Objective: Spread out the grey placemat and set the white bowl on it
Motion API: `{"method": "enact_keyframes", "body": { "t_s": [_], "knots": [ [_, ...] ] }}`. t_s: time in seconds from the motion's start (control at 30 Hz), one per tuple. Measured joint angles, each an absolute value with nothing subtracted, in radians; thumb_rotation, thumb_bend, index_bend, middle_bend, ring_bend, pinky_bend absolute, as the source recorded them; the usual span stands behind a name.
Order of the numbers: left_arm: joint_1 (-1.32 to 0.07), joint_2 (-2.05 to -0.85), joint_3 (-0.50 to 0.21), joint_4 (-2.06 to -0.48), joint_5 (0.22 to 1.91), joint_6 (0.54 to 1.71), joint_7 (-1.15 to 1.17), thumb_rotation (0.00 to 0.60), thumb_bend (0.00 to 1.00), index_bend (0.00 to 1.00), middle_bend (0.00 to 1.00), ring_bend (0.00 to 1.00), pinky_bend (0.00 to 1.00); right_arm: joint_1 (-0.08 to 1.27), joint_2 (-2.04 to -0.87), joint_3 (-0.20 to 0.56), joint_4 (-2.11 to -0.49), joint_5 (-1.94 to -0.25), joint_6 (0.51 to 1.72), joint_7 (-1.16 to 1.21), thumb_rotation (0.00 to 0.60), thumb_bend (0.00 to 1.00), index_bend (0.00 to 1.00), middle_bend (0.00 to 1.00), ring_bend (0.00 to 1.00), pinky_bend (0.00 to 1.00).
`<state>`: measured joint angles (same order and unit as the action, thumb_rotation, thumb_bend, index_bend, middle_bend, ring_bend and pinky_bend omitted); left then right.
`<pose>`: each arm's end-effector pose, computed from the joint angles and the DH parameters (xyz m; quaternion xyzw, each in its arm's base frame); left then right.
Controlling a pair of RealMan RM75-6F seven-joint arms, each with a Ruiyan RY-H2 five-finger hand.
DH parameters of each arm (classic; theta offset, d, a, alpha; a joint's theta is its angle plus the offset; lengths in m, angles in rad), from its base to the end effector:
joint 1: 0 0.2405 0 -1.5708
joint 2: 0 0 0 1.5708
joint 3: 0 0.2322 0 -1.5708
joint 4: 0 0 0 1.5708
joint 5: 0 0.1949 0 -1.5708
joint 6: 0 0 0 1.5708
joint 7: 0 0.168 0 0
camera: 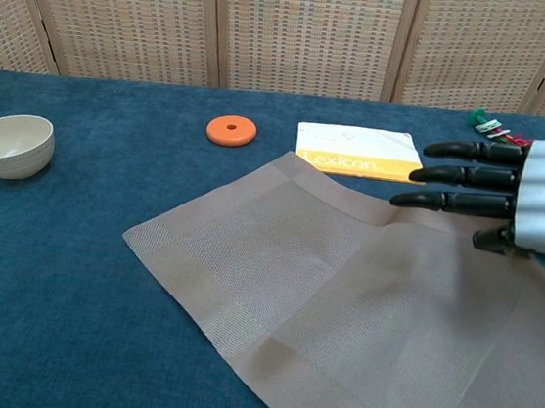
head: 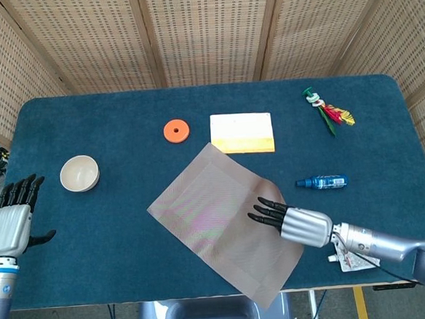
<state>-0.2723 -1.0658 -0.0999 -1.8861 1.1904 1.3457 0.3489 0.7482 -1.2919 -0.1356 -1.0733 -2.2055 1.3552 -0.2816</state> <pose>-0.2407 0.2491 0.1504 -0.6107 -0.4030 -0.3231 0.6003 -0.1683 -0.2889 0.0566 0.8848 0.2131 0.3055 0.2799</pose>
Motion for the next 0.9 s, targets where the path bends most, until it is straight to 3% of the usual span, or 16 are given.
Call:
{"method": "enact_keyframes", "body": {
  "t_s": [0.4,0.53,0.63,0.7,0.77,0.9],
  "knots": [
    [-0.29,-1.082,-0.117,-1.864,1.137,1.322,0.369,0.6,0.0,0.0,0.0,0.0,0.0,0.91,-1.396,-0.111,-0.762,-2.207,1.206,-0.265,0.6,0.58,0.72,0.07,0.0,0.0],
    [-0.297,-1.09,-0.118,-1.856,1.121,1.31,0.382,0.6,0.0,0.0,0.0,0.0,0.0,0.953,-1.443,-0.112,-0.671,-2.189,1.156,-0.243,0.6,0.49,0.69,0.04,0.0,0.0],
    [-0.305,-1.096,-0.118,-1.85,1.109,1.296,0.391,0.6,0.0,0.0,0.0,0.0,0.0,0.975,-1.473,-0.111,-0.61,-2.166,1.13,-0.231,0.6,0.27,0.41,0.0,0.0,0.0],
    [-0.311,-1.101,-0.119,-1.845,1.101,1.288,0.397,0.6,0.0,0.0,0.0,0.0,0.0,0.98,-1.488,-0.102,-0.579,-2.138,1.122,-0.229,0.6,0.09,0.13,0.0,0.0,0.0],
    [-0.315,-1.106,-0.119,-1.841,1.098,1.286,0.403,0.6,0.0,0.0,0.0,0.0,0.0,0.974,-1.497,-0.083,-0.566,-2.095,1.123,-0.226,0.6,0.01,0.02,0.0,0.0,0.0],
    [-0.32,-1.114,-0.115,-1.838,1.097,1.28,0.412,0.6,0.0,0.0,0.0,0.0,0.0,0.936,-1.49,-0.034,-0.568,-1.996,1.164,-0.222,0.6,0.0,0.0,0.0,0.0,0.0]
  ]
}}
